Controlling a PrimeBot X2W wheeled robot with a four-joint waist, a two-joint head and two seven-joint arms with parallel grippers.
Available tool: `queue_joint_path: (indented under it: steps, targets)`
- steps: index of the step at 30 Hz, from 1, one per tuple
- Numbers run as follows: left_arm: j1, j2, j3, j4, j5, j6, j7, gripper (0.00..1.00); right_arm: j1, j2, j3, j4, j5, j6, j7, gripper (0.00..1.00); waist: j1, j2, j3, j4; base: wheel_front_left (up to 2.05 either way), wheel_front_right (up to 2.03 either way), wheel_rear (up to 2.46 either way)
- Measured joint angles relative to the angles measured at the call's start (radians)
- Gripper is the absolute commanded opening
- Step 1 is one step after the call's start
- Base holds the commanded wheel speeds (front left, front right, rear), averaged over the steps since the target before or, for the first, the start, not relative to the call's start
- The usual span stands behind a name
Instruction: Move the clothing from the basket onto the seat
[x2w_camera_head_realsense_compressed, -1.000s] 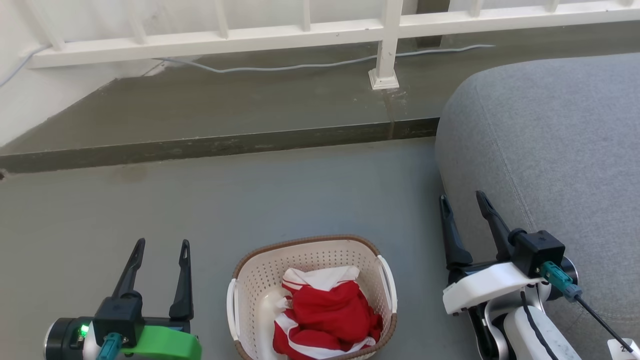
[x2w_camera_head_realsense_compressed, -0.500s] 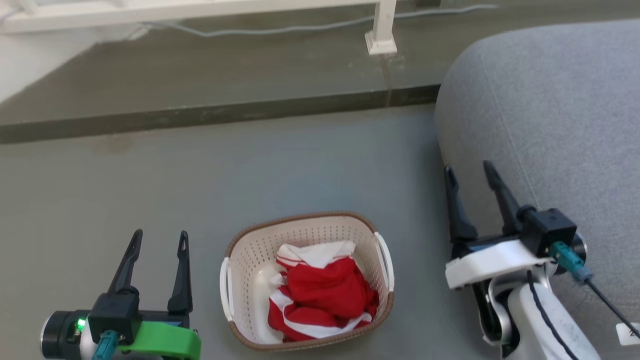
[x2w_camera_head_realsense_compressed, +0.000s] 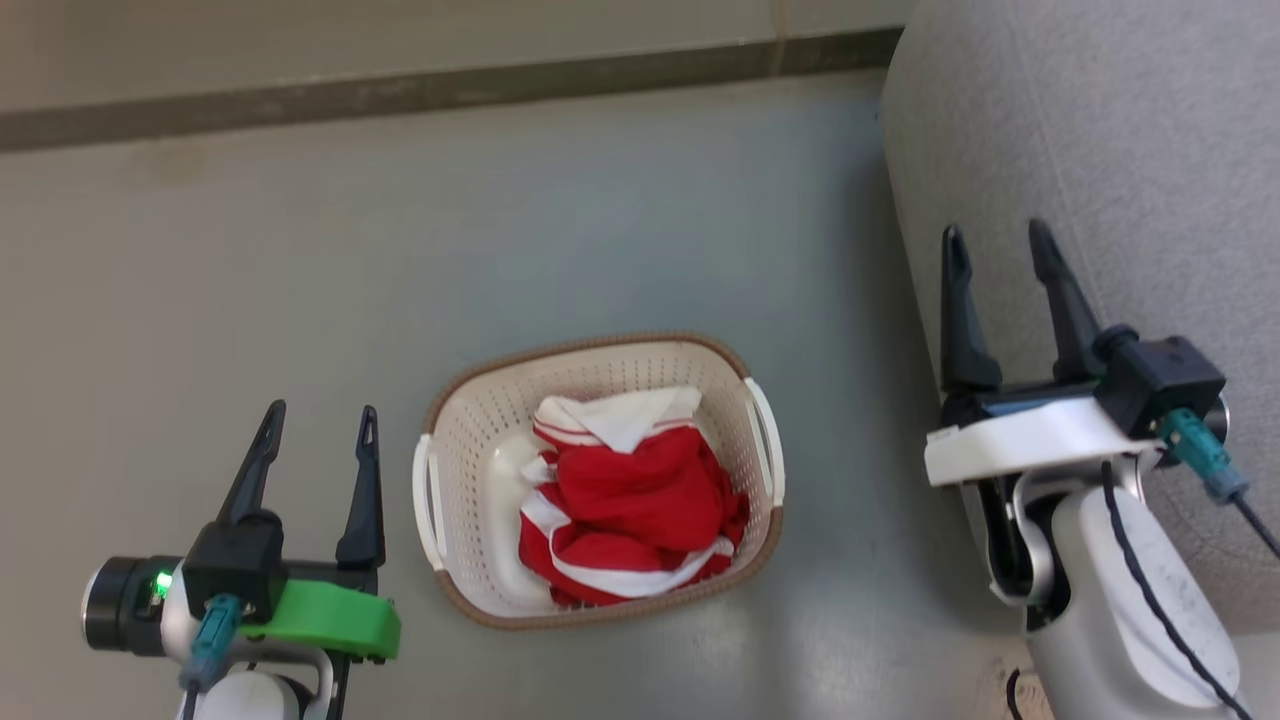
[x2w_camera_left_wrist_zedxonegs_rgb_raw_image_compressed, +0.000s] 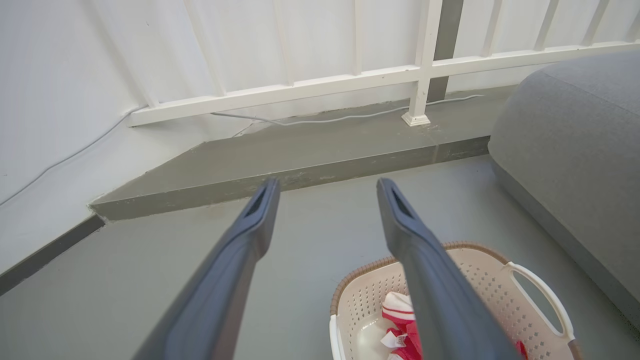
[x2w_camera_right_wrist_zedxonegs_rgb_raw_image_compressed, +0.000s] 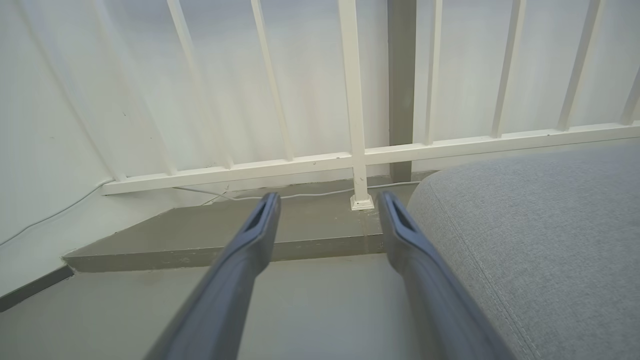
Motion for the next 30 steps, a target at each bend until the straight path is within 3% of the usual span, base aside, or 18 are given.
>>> queue_joint_path:
  steps: [17, 30]
  targets:
    - [-0.248, 0.002, -0.127, 0.255, 0.063, -0.070, 0.052, 1.00, -0.186, -0.005, -0.083, -0.072, -0.018, 0.000, -0.003, 1.00, 0.0001, 0.0000, 0.254, -0.022, 0.00, 0.00, 0.00]
    - [-0.432, -0.003, -0.200, 0.403, 0.122, -0.093, 0.084, 1.00, -0.337, -0.012, -0.100, -0.133, -0.035, 0.000, -0.003, 1.00, 0.0002, 0.0000, 0.441, -0.022, 0.00, 0.00, 0.00]
